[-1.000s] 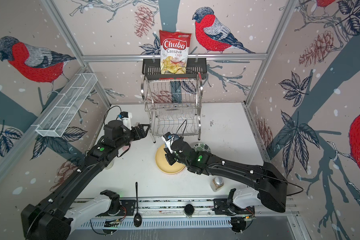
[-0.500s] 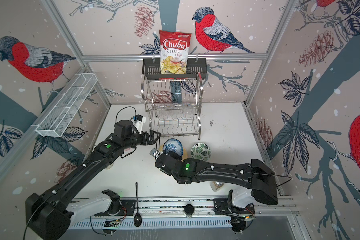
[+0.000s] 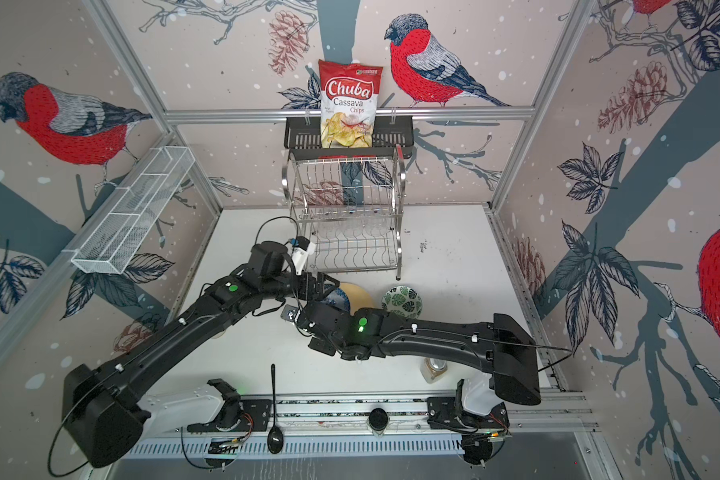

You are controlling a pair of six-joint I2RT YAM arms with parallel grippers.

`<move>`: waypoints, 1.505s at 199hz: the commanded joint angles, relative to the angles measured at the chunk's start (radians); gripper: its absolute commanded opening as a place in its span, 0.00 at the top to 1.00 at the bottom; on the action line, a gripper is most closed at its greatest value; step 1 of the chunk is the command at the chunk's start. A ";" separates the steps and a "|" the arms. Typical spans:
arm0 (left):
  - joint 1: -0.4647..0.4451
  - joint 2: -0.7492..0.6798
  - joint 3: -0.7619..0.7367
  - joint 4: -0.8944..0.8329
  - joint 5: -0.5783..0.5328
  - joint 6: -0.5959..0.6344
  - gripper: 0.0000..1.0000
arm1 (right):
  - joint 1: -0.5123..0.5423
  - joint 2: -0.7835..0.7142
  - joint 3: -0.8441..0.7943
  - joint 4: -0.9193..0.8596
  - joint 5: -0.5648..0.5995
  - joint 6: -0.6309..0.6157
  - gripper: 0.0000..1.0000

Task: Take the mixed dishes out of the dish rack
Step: 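Carry the blue-floral bowl over the yellow plate while the left gripper approaches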

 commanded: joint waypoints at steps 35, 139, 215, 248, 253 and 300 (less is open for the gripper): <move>-0.045 0.075 0.061 -0.163 -0.155 0.045 0.03 | -0.022 -0.059 0.021 -0.039 -0.048 -0.025 1.00; -0.052 0.093 0.170 -0.257 -0.250 0.050 0.04 | -0.071 -0.189 -0.062 -0.035 -0.052 0.000 1.00; -0.092 0.158 0.183 -0.175 -0.131 0.027 0.67 | -0.073 -0.195 -0.079 0.028 -0.009 -0.009 1.00; -0.097 0.166 0.188 -0.165 -0.126 0.028 0.82 | -0.086 -0.185 -0.104 0.059 -0.010 -0.010 1.00; -0.097 0.165 0.187 -0.162 -0.126 0.028 0.84 | -0.090 -0.186 -0.107 0.062 -0.011 -0.008 0.98; -0.097 0.197 0.187 -0.132 -0.116 0.048 1.00 | -0.138 -0.203 -0.154 0.095 -0.045 0.023 0.75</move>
